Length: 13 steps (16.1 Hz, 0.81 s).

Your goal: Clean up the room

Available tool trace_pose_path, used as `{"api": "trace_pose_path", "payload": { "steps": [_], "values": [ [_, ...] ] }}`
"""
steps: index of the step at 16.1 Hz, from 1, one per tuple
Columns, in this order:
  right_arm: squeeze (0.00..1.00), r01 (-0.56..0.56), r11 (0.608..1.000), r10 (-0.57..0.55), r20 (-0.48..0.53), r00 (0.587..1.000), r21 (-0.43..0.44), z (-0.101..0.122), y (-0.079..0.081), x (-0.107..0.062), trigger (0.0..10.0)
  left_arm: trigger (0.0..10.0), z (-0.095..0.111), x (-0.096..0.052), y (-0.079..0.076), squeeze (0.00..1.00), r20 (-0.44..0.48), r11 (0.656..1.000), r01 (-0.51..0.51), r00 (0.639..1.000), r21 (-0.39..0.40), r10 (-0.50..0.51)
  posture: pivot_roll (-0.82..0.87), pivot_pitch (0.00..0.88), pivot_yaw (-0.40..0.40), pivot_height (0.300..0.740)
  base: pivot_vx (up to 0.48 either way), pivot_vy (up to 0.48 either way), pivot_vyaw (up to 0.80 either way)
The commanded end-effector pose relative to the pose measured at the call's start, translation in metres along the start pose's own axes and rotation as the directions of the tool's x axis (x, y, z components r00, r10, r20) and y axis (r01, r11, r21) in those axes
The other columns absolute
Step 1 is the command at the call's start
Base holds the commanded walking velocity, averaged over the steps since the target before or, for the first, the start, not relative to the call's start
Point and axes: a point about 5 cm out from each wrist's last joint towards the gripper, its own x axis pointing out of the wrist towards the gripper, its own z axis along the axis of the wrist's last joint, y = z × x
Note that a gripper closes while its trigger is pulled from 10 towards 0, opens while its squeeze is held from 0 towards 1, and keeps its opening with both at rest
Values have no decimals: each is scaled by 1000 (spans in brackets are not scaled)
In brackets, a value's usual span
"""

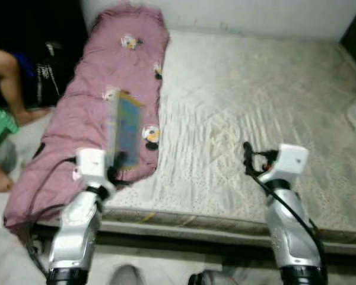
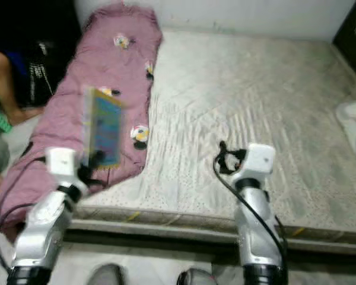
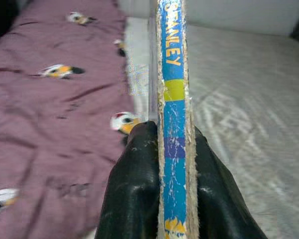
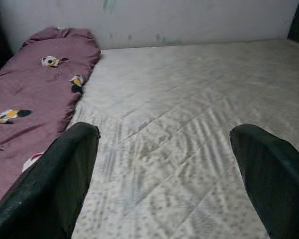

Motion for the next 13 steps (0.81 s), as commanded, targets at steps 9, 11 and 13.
{"api": "trace_pose_path", "payload": {
  "steps": [9, 11, 13],
  "values": [
    [0, -10, 1000, 10, -6, 1000, 8, -2, 4, 0, 10000, 10000, 7, -2, 9, 0, 33, 999, -29, 999, 15, 28, 9, 73, -5, 740, 0, -412, 0],
    [0, -10, 1000, 10, -6, 1000, 8, -2, 4, 0, 10000, 10000, 7, -2, 9, 0, 33, 999, -29, 999, 15, 28, 9, 73, -5, 740, 0, -412, 0],
    [0, -10, 1000, 10, -6, 1000, 8, -2, 4, 0, 10000, 10000, 7, -2, 9, 0, 33, 999, -29, 999, 15, 28, 9, 73, -5, 740, 0, -412, 0]
  ]
}}
